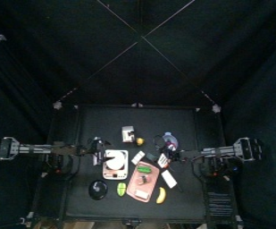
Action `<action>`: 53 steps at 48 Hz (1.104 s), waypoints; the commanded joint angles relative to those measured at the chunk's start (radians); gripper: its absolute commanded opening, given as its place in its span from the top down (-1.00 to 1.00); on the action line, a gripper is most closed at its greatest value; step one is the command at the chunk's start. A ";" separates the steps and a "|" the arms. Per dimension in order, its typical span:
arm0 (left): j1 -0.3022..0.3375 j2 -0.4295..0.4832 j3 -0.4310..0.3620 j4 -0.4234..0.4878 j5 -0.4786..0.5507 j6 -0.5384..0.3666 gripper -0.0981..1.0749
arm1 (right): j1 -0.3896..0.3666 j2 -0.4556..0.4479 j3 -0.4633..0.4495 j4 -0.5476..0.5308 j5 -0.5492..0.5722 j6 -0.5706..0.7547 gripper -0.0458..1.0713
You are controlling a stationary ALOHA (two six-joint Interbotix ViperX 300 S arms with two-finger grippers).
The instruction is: Grab pea
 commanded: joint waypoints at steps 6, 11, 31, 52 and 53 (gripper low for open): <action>0.005 -0.003 -0.008 0.000 -0.008 0.003 -0.84 | 0.084 0.043 -0.074 -0.067 -0.006 0.000 -0.82; 0.005 -0.008 -0.005 -0.002 -0.008 0.002 -0.84 | 0.118 0.089 -0.103 -0.114 -0.006 -0.005 -0.82; 0.011 -0.107 0.038 -0.003 -0.009 0.000 -0.84 | 0.170 0.328 -0.256 -0.222 0.107 -0.006 -0.81; 0.018 -0.112 0.041 -0.006 -0.009 0.000 -0.84 | 0.173 0.393 -0.293 -0.212 0.144 -0.006 -0.80; 0.020 -0.112 0.043 -0.008 -0.009 0.000 -0.84 | 0.173 0.396 -0.293 -0.209 0.146 -0.006 -0.79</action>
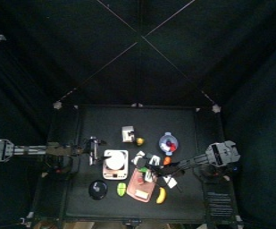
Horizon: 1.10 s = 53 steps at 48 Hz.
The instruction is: Grab pea
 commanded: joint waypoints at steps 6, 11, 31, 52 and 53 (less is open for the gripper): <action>0.006 0.000 -0.011 -0.002 -0.008 0.000 -0.84 | -0.005 -0.003 -0.021 0.012 -0.002 0.002 -0.75; 0.009 0.000 -0.009 -0.002 -0.008 0.000 -0.84 | -0.003 0.008 -0.023 0.032 -0.011 0.002 -0.70; 0.015 0.000 -0.008 -0.003 -0.009 0.000 -0.84 | -0.005 0.051 -0.023 0.057 -0.040 0.000 -0.57; 0.018 0.000 -0.006 -0.002 -0.009 0.000 -0.84 | -0.005 0.060 -0.025 0.052 -0.040 0.000 -0.56; 0.018 0.000 -0.005 -0.002 -0.009 0.000 -0.84 | -0.005 0.060 -0.025 0.052 -0.040 0.000 -0.56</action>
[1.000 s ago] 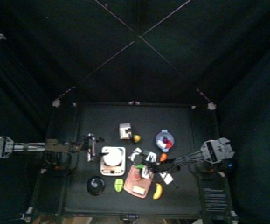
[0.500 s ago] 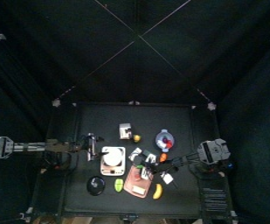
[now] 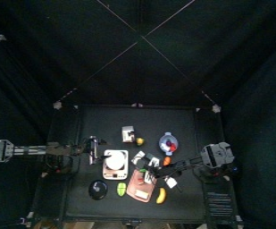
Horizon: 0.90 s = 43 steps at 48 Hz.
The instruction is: Grab pea
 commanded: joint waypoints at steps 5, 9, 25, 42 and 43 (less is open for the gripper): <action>0.008 0.003 -0.009 0.000 -0.008 0.000 -0.84 | -0.002 -0.015 -0.021 -0.003 -0.003 0.002 -0.56; 0.009 0.003 -0.009 0.000 -0.008 0.000 -0.84 | -0.003 -0.015 -0.021 -0.003 -0.003 0.002 -0.56; 0.011 0.003 -0.009 0.000 -0.009 0.000 -0.84 | -0.003 -0.015 -0.021 -0.003 0.000 0.002 -0.35; 0.009 0.003 -0.008 0.000 -0.008 0.000 -0.84 | 0.000 -0.051 -0.057 -0.011 0.063 0.000 -0.32; 0.009 0.003 -0.008 0.000 -0.009 0.000 -0.84 | 0.002 -0.052 -0.060 -0.012 0.067 0.000 -0.32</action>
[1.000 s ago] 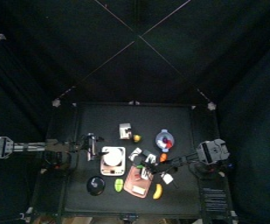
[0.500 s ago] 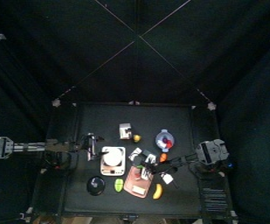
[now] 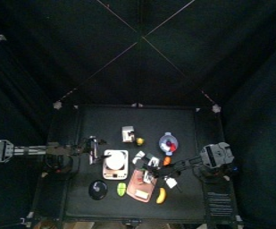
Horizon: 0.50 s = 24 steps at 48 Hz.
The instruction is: Grab pea
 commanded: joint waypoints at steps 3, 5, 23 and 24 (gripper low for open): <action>0.005 0.000 -0.012 -0.002 -0.009 0.000 -0.84 | 0.006 -0.058 -0.035 -0.011 0.025 0.002 -0.32; 0.003 0.000 -0.012 -0.002 -0.008 0.000 -0.84 | 0.006 -0.061 -0.040 -0.012 0.031 0.002 -0.32; 0.003 0.000 -0.012 -0.002 -0.009 0.000 -0.84 | 0.011 -0.089 -0.067 -0.031 0.043 0.002 -0.32; 0.003 0.000 -0.012 -0.002 -0.008 0.000 -0.84 | 0.011 -0.092 -0.069 -0.037 0.043 0.002 -0.32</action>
